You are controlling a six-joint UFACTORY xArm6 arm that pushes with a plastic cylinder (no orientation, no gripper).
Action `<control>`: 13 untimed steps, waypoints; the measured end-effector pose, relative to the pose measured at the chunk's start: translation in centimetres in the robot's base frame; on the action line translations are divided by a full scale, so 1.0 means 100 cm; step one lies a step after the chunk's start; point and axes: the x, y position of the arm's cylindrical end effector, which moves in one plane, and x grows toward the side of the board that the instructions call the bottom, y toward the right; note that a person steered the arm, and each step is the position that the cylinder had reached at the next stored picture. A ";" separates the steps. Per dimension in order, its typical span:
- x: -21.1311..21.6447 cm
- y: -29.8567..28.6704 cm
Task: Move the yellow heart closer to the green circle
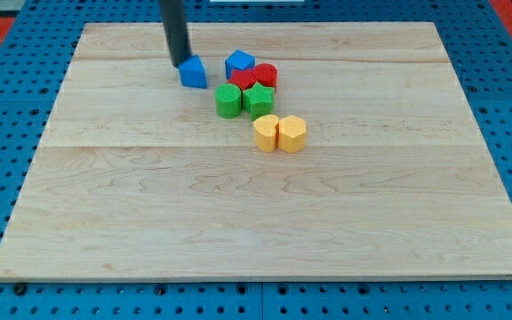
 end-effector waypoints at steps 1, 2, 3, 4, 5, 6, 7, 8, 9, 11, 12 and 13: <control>0.011 -0.001; 0.003 -0.066; -0.035 -0.069; -0.053 -0.045; 0.017 -0.068; 0.120 -0.026; 0.196 0.063; 0.211 0.149; 0.174 0.151; 0.150 0.118; 0.147 0.091; 0.139 0.051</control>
